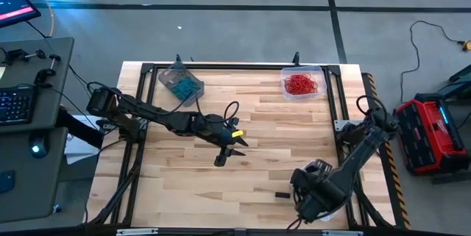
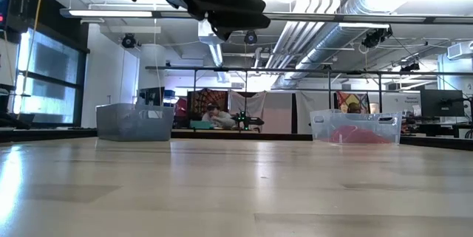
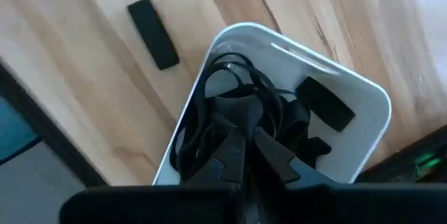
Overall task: Sort rubber bands into baskets
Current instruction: Put the black rubber band into the white bin
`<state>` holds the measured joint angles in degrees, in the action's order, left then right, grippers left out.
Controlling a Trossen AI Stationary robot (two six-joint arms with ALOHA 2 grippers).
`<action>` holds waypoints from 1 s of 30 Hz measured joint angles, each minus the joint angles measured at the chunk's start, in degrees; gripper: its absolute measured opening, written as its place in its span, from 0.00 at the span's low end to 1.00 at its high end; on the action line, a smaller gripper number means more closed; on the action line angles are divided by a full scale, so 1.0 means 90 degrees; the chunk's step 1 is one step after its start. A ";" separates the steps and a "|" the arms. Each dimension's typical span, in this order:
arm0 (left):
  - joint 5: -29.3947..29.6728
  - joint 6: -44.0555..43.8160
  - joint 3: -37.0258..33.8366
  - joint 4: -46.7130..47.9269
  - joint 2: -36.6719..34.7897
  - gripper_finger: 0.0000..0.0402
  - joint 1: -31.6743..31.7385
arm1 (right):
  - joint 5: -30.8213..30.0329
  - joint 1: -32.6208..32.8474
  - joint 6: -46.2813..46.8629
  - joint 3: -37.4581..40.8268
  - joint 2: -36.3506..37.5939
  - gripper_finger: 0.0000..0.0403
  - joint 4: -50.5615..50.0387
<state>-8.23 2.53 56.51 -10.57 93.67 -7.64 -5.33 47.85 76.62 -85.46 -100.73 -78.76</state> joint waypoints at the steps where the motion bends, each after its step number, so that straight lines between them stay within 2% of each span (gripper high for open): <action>1: 0.0000 -0.0040 0.0000 0.0007 0.0000 0.41 -0.0002 | 0.0038 -0.0045 0.0004 0.0134 0.0000 0.00 0.0113; 6: 0.0000 -0.0046 0.0000 0.0124 0.0000 0.41 -0.0002 | 0.0415 -0.0334 -0.0045 0.0823 -0.0005 0.00 0.0854; 11: 0.0000 -0.0046 0.0000 0.0183 0.0000 0.41 -0.0002 | 0.0448 -0.0489 -0.0013 0.1093 -0.0005 0.03 0.0933; 14: 0.0000 -0.0107 0.0000 0.0186 0.0000 0.41 -0.0002 | 0.0450 -0.0493 -0.0102 0.1047 -0.0005 0.11 0.0867; 18: 0.0000 -0.0158 0.0000 0.0189 0.0000 0.41 -0.0002 | 0.0407 -0.0487 -0.0119 0.0750 -0.0005 0.27 0.0628; 23: 0.0000 -0.0211 0.0000 0.0192 0.0000 0.41 -0.0002 | -0.0198 -0.0385 -0.0394 0.0177 -0.0005 0.42 0.0593; 30: 0.0000 -0.0214 0.0000 0.0216 -0.0002 0.41 -0.0002 | -0.0885 -0.0429 -0.1722 -0.0084 -0.0060 0.45 0.1856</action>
<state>-8.23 0.60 56.51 -8.62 93.65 -7.66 -13.30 43.99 61.12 -86.21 -101.27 -62.06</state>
